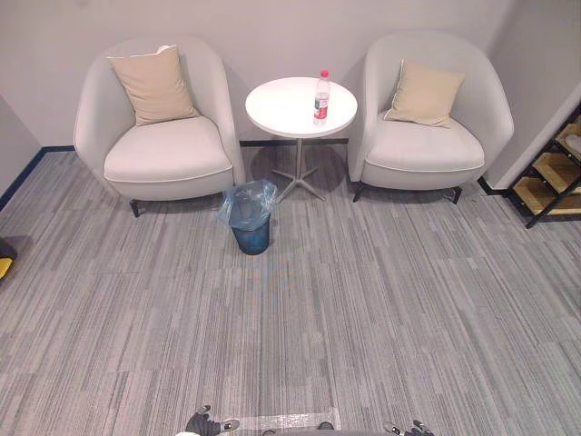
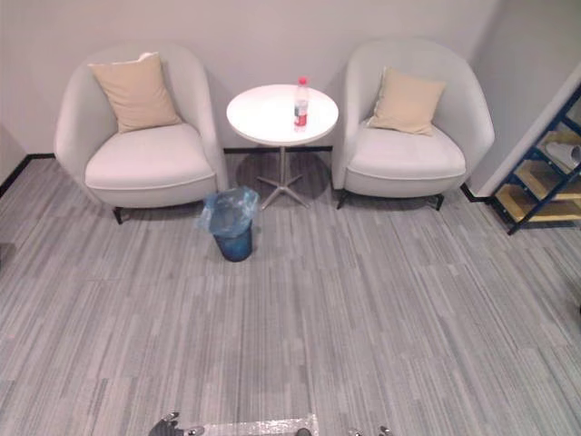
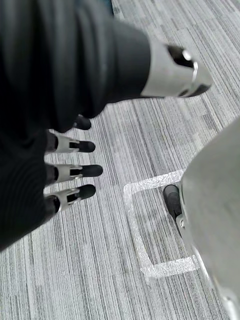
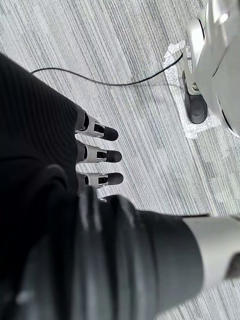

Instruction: Gather rubbish on tea table into small bin, then transfer packed bag to large trash can.

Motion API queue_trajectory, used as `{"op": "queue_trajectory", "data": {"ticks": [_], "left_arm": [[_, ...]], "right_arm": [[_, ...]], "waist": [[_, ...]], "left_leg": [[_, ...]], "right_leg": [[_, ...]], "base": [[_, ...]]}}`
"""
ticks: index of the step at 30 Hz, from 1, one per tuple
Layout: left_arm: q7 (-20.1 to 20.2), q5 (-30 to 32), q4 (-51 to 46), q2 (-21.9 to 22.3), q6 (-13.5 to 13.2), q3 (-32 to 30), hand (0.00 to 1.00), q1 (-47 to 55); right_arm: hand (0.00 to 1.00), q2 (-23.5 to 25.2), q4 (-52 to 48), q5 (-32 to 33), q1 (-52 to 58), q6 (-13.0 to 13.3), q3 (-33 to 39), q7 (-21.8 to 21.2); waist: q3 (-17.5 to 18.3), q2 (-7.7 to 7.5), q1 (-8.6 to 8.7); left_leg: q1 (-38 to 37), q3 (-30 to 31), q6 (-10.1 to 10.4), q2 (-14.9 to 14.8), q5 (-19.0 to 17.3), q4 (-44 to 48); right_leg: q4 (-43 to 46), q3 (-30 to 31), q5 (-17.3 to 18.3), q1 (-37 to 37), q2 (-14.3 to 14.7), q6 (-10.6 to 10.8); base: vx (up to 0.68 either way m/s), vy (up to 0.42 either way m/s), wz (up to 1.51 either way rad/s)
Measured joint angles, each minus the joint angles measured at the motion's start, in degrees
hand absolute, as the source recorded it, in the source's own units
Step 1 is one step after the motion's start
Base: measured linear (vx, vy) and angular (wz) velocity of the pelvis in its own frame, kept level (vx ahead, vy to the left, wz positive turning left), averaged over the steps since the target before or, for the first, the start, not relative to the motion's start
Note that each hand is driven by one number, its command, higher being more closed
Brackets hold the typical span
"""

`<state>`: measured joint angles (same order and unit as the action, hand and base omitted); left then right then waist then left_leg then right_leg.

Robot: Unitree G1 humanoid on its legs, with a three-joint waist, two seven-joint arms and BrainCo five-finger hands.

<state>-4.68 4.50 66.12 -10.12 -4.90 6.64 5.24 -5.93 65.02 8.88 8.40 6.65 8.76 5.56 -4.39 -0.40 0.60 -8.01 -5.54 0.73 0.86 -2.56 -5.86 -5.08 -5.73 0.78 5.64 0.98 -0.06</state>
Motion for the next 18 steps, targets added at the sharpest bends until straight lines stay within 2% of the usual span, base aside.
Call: {"op": "queue_trajectory", "data": {"ticks": [5,18], "left_arm": [[0.0,0.0,0.4,-0.3,-0.9,0.0,0.00,-0.1],[-0.1,0.0,0.4,-0.3,-0.9,0.0,0.00,-0.1]], "right_arm": [[0.00,0.2,0.0,0.0,-0.1,0.0,0.0,0.1],[0.00,0.3,0.2,0.0,-0.4,0.0,0.0,0.1]], "waist": [[-0.1,-0.21,0.04],[-0.1,-0.37,0.10]], "left_leg": [[0.0,-0.1,0.0,0.0,0.0,0.0],[0.0,-0.5,0.0,0.0,0.0,0.0]], "right_leg": [[0.0,0.1,-0.1,0.0,0.0,0.1],[0.0,0.6,-0.2,-0.2,0.0,0.0]], "base": [[-0.04,-0.009,-0.01],[0.00,0.000,-0.01]]}}
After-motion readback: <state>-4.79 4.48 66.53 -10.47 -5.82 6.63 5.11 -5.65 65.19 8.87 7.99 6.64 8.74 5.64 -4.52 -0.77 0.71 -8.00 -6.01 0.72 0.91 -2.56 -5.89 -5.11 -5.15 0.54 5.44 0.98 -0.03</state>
